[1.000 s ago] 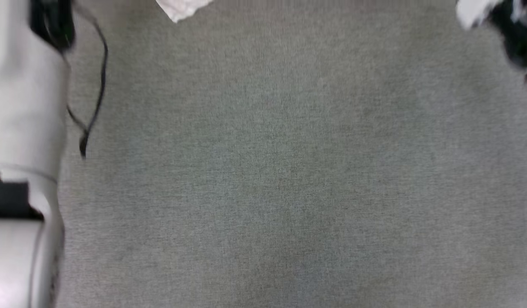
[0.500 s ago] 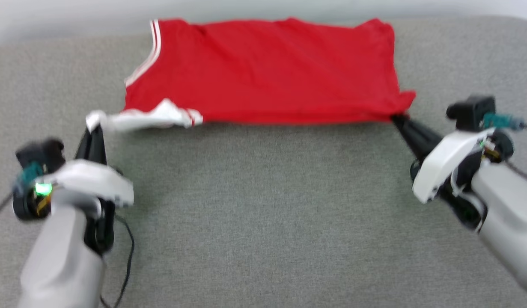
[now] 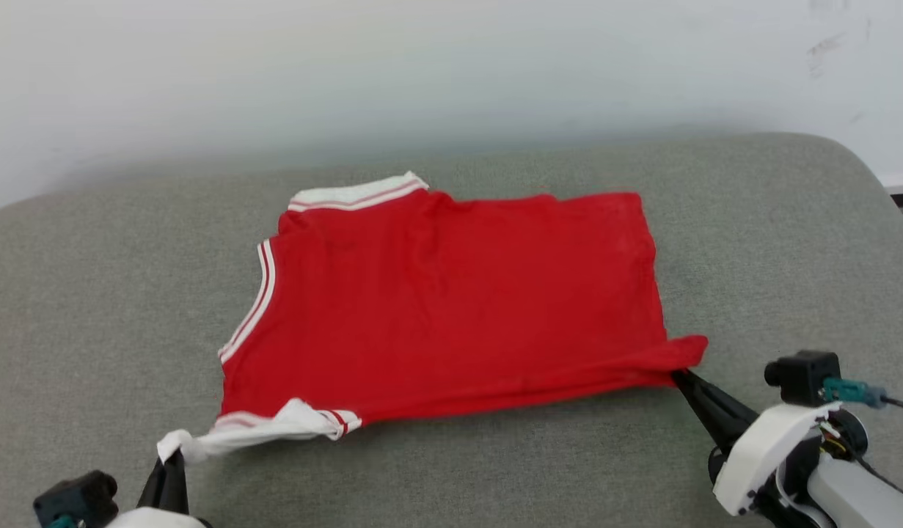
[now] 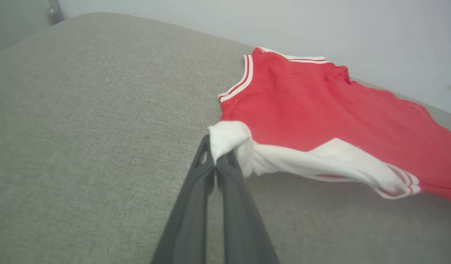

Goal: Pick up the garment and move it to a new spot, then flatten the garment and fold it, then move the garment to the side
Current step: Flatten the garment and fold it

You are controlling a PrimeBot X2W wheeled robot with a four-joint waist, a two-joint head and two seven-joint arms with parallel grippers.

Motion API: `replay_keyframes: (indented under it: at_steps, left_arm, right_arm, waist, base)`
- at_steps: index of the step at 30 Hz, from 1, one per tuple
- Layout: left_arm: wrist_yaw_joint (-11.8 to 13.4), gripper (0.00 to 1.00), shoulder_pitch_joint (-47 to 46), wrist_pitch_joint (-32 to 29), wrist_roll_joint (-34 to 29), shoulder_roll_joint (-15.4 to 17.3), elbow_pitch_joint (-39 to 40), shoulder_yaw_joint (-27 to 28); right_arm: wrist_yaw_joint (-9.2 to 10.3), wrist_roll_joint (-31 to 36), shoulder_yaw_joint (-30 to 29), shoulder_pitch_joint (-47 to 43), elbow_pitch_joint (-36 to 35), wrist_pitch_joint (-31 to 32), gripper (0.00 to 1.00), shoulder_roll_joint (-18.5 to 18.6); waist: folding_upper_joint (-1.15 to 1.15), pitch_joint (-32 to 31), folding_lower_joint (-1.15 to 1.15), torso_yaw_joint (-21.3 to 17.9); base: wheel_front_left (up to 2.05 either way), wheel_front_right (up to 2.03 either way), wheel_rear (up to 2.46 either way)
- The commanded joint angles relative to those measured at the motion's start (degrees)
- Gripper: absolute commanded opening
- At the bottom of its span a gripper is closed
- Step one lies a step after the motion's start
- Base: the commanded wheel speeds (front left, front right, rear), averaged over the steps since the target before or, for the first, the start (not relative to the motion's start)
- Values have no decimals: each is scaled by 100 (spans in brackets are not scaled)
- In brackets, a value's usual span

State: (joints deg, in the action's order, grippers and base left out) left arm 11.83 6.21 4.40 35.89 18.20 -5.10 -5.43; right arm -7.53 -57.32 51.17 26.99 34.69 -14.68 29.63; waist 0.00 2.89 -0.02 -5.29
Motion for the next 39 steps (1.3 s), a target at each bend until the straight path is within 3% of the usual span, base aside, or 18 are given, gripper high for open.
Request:
replay_keyframes:
  at_steps: [1,8,13,21,39]
  left_arm:
    - [132,0,324,-115,17,76,339,51]
    - [592,0,1144,-655,-20,171,1506,52]
    - [647,0,1050,-808,-24,217,1888,15]
    - [212,0,-49,-907,102,175,1185,-268]
    - [-515,0,-2273,-729,205,1,-1064,-530]
  right_arm:
    - [8,71,-179,-312,-89,-30,0,85]
    - [9,516,-930,-1176,-502,256,0,138]
    - [8,911,-1552,-1445,-804,639,0,-64]
    - [6,1587,-2318,-1194,-1038,1363,0,-535]
    - [6,2018,-2645,-446,-825,1970,0,-878]
  waist:
    - [0,-211,2,21]
    - [0,-363,2,66]
    - [0,-259,2,32]
    - [0,115,2,-15]
    - [0,1126,2,-45]
  base:
    - [0,0,0]
    - [0,0,0]
    - [0,0,0]
    - [0,0,0]
    - [0,0,0]
